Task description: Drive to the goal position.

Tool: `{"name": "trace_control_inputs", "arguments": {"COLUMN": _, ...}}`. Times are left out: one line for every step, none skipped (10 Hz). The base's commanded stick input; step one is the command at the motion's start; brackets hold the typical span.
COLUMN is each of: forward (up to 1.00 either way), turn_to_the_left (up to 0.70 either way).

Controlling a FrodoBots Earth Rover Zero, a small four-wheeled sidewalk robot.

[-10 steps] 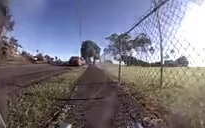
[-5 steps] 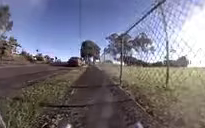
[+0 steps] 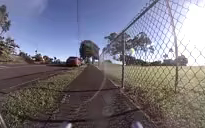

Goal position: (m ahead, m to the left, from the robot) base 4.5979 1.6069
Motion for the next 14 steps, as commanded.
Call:
{"name": "trace_control_inputs", "arguments": {"forward": 0.0, "turn_to_the_left": 0.0}}
{"name": "trace_control_inputs", "arguments": {"forward": 0.0, "turn_to_the_left": 0.0}}
{"name": "trace_control_inputs", "arguments": {"forward": 0.0, "turn_to_the_left": 0.0}}
{"name": "trace_control_inputs", "arguments": {"forward": 0.0, "turn_to_the_left": 0.0}}
{"name": "trace_control_inputs", "arguments": {"forward": 0.22, "turn_to_the_left": 0.0}}
{"name": "trace_control_inputs", "arguments": {"forward": 0.45, "turn_to_the_left": 0.0}}
{"name": "trace_control_inputs", "arguments": {"forward": 0.45, "turn_to_the_left": 0.0}}
{"name": "trace_control_inputs", "arguments": {"forward": 0.45, "turn_to_the_left": 0.0}}
{"name": "trace_control_inputs", "arguments": {"forward": 0.45, "turn_to_the_left": 0.0}}
{"name": "trace_control_inputs", "arguments": {"forward": 0.45, "turn_to_the_left": 0.0}}
{"name": "trace_control_inputs", "arguments": {"forward": 0.45, "turn_to_the_left": 0.0}}
{"name": "trace_control_inputs", "arguments": {"forward": 0.45, "turn_to_the_left": 0.0}}
{"name": "trace_control_inputs", "arguments": {"forward": 0.45, "turn_to_the_left": 0.0}}
{"name": "trace_control_inputs", "arguments": {"forward": 0.45, "turn_to_the_left": 0.0}}
